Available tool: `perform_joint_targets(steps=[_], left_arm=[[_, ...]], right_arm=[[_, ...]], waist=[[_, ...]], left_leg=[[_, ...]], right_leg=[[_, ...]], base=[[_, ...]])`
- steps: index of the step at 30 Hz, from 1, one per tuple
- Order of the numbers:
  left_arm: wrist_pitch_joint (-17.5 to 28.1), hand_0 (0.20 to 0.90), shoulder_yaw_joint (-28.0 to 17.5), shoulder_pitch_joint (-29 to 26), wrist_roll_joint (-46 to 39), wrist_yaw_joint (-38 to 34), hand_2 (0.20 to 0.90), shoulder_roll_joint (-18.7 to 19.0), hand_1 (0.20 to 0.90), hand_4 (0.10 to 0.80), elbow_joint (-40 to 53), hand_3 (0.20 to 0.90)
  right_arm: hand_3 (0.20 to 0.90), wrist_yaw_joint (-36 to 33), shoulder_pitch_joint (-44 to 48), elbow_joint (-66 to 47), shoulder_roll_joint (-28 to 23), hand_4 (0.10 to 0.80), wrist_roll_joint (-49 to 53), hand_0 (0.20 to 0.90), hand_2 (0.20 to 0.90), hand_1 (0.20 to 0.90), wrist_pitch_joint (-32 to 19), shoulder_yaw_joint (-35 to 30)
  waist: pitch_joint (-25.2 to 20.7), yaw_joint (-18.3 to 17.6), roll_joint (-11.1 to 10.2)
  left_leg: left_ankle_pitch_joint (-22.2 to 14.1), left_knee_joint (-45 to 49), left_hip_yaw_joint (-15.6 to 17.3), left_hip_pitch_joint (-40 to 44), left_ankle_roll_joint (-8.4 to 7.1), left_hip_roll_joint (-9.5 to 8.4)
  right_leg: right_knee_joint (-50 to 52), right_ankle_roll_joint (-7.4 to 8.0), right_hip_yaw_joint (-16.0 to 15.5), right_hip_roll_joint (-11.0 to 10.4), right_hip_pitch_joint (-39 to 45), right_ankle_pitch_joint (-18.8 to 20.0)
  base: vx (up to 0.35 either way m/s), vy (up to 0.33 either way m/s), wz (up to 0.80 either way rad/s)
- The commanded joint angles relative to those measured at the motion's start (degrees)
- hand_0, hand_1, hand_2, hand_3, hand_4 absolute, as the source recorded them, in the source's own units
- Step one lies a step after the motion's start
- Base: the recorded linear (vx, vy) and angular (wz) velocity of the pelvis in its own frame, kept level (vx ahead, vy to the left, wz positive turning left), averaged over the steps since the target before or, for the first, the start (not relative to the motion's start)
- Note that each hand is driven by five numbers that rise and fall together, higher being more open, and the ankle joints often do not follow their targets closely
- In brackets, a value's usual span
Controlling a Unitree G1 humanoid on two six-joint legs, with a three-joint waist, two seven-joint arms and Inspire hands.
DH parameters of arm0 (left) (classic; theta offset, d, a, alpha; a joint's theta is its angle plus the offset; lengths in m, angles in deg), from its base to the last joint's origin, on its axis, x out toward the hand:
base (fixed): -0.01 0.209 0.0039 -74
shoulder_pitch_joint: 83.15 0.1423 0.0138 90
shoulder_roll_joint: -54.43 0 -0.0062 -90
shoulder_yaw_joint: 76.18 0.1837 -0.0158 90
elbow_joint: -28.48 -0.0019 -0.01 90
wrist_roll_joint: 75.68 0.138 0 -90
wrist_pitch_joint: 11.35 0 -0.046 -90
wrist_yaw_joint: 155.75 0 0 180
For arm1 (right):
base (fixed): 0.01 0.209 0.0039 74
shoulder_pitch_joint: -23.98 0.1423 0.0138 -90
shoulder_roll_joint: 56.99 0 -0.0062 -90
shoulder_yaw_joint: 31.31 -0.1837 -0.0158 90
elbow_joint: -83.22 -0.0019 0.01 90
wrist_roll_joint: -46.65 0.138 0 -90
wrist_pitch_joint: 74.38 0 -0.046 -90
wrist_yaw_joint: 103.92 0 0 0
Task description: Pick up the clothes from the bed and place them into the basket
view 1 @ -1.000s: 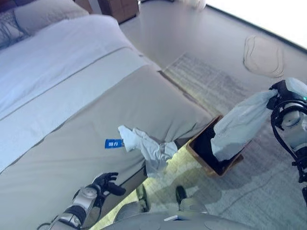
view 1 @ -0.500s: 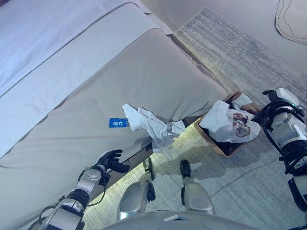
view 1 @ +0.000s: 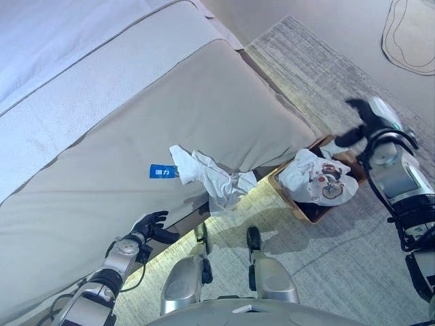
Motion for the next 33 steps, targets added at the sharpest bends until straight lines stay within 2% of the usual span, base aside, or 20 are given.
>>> perform_joint_targets(steps=[1,4,9,14,18,21,22,26,28,33], left_arm=[[1.3,0.900,-0.3,1.2,-2.7,-1.0,0.900,0.4,0.900,0.800,-3.2,0.900],[2.6,0.900,0.4,1.2,-3.1,-1.2,0.900,0.0,0.900,0.800,-3.1,0.900],[3.4,0.900,1.7,-1.0,-6.2,-2.4,0.900,1.0,0.900,0.800,-2.8,0.900],[2.9,0.900,1.4,-0.8,-7.5,-3.3,0.900,1.9,0.900,0.800,-3.0,0.900],[3.1,0.900,-0.2,0.6,-8.1,-3.2,0.900,3.4,0.900,0.800,-4.8,0.900],[3.3,0.900,-1.4,1.0,-8.7,-3.1,0.900,3.7,0.900,0.800,-5.2,0.900],[3.3,0.900,-1.7,1.2,-8.8,-3.0,0.900,3.7,0.900,0.800,-5.2,0.900],[3.7,0.900,-2.2,1.6,-9.1,-2.3,0.900,4.0,0.900,0.800,-4.4,0.900],[4.4,0.900,-2.2,1.5,-8.4,-1.8,0.900,4.0,0.900,0.800,-4.2,0.900],[5.0,0.900,-0.5,0.0,-6.7,-1.2,0.900,4.9,0.900,0.800,-3.1,0.900]], right_arm=[[0.900,3.4,3.9,-1.6,0.1,0.800,-7.2,0.900,0.900,0.900,-4.7,2.0],[0.900,3.6,5.7,0.4,2.6,0.800,-11.9,0.900,0.900,0.900,-5.4,6.2],[0.900,1.5,9.5,5.7,7.2,0.800,-13.5,0.900,0.900,0.900,-1.7,12.8],[0.900,0.6,10.9,9.6,9.3,0.800,-15.0,0.900,0.900,0.900,-0.7,15.4],[0.900,-1.2,13.3,12.5,11.5,0.800,-16.9,0.900,0.900,0.900,0.6,18.0],[0.900,-1.8,14.5,13.6,13.1,0.800,-16.4,0.900,0.900,0.900,1.9,19.0],[0.900,-1.6,15.0,14.2,13.6,0.800,-16.1,0.900,0.900,0.900,2.7,19.4],[0.900,-1.2,17.1,20.2,15.8,0.800,-12.3,0.900,0.900,0.900,6.6,20.5],[0.900,0.7,18.1,28.4,18.0,0.800,-10.3,0.900,0.900,0.900,10.2,20.6],[0.900,3.1,20.1,45.9,21.8,0.800,-8.5,0.900,0.900,0.900,13.3,20.3]], waist=[[-5.9,3.2,-3.5],[-4.4,6.4,-4.1],[0.3,11.9,-4.2],[1.3,14.9,-4.4],[2.0,18.7,-4.6],[2.8,20.4,-4.7],[3.0,21.1,-5.1],[4.2,23.4,-5.3],[4.7,25.3,-5.8],[5.3,28.7,-6.6]], left_leg=[[-7.8,2.9,-3.3,1.4,-1.16,-1.10],[-7.5,4.5,-6.0,-0.8,-0.85,-1.33],[-6.3,6.2,-11.4,-4.5,-0.29,-2.51],[-5.5,5.6,-14.6,-5.3,-0.16,-3.43],[-4.6,5.6,-18.2,-6.5,-0.35,-4.36],[-4.4,6.0,-19.7,-7.4,-0.44,-4.69],[-5.6,5.9,-20.0,-6.9,-0.77,-4.56],[-5.5,7.0,-20.9,-8.5,-0.95,-4.74],[-5.6,7.4,-21.5,-9.1,-0.90,-4.90],[-5.5,7.7,-23.1,-10.1,-0.59,-5.47]], right_leg=[[6.1,-2.89,-2.1,1.0,-5.7,-1.2],[9.0,-3.65,-5.2,0.6,-6.3,-2.9],[13.1,-4.49,-11.0,-0.3,-7.8,-5.2],[13.6,-4.66,-14.2,-0.5,-7.4,-6.0],[14.5,-4.98,-17.6,-0.8,-6.9,-7.2],[15.5,-5.21,-18.9,-0.8,-7.2,-8.0],[16.2,-5.14,-18.4,-0.8,-6.9,-9.7],[16.4,-5.14,-19.7,-1.0,-7.0,-9.7],[16.0,-5.03,-20.7,-1.0,-6.5,-9.5],[15.0,-4.60,-22.7,-0.8,-5.2,-8.5]], base=[[0.062,0.092,0.29],[-0.010,0.060,0.36],[-0.047,0.030,0.63],[0.032,-0.013,0.61],[0.088,0.008,0.53],[0.081,0.003,0.36],[0.125,-0.040,0.22],[0.059,-0.024,0.20],[0.084,-0.082,0.15],[0.080,-0.094,0.23]])
